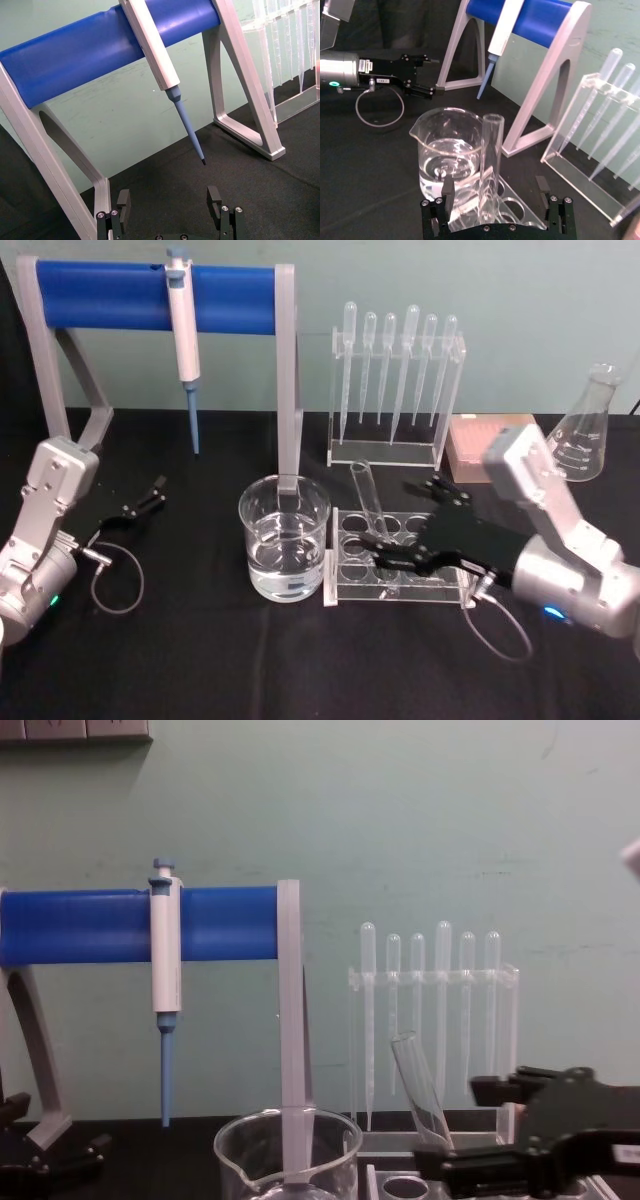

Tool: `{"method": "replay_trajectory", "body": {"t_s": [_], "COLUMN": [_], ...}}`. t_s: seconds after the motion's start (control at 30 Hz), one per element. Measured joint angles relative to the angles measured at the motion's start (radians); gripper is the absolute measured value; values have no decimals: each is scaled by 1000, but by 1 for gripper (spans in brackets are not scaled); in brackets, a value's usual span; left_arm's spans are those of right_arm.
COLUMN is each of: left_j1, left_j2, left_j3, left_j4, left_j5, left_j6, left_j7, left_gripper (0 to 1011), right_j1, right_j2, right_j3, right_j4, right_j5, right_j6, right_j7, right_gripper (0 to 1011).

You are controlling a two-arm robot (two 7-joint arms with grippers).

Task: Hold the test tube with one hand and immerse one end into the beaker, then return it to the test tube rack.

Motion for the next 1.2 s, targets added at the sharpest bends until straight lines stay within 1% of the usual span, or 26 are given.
{"method": "replay_trajectory", "body": {"t_s": [0.13,0.3,0.37,0.43,0.47,0.53,0.57,0.63,0.67,0.77,0.83,0.9,0.93,1.0,1.07,1.13,1.2], "left_j1": [0,0,0,0,0,0,0,0,0,0,0,0,0,0,0,0,0], "left_j2": [0,0,0,0,0,0,0,0,0,0,0,0,0,0,0,0,0], "left_j3": [0,0,0,0,0,0,0,0,0,0,0,0,0,0,0,0,0], "left_j4": [0,0,0,0,0,0,0,0,0,0,0,0,0,0,0,0,0], "left_j5": [0,0,0,0,0,0,0,0,0,0,0,0,0,0,0,0,0], "left_j6": [0,0,0,0,0,0,0,0,0,0,0,0,0,0,0,0,0], "left_j7": [0,0,0,0,0,0,0,0,0,0,0,0,0,0,0,0,0], "left_gripper": [1000,1000,1000,1000,1000,1000,1000,1000,1000,1000,1000,1000,1000,1000,1000,1000,1000], "right_j1": [31,50,52,53,53,53,53,52,51,47,45,42,41,37,34,29,24], "right_j2": [-37,-72,-79,-86,-94,-103,-105,-110,-114,-122,-127,-130,-131,-135,-137,-139,-141], "right_j3": [-16,-22,-22,-20,-17,-14,-13,-11,-8,-2,2,5,7,12,16,22,29], "right_j4": [32,67,72,76,79,80,80,80,80,78,77,77,77,75,72,66,60], "right_j5": [-31,-49,-52,-54,-56,-59,-60,-63,-65,-68,-71,-73,-75,-79,-82,-85,-87], "right_j6": [5,5,4,4,6,10,12,14,17,23,25,26,26,28,28,29,29], "right_j7": [4,13,15,15,16,17,18,20,21,25,28,30,30,31,31,32,32], "right_gripper": [1004,1004,1004,985,951,930,879,846,790,718,640,599,539,498,422,375,293]}}
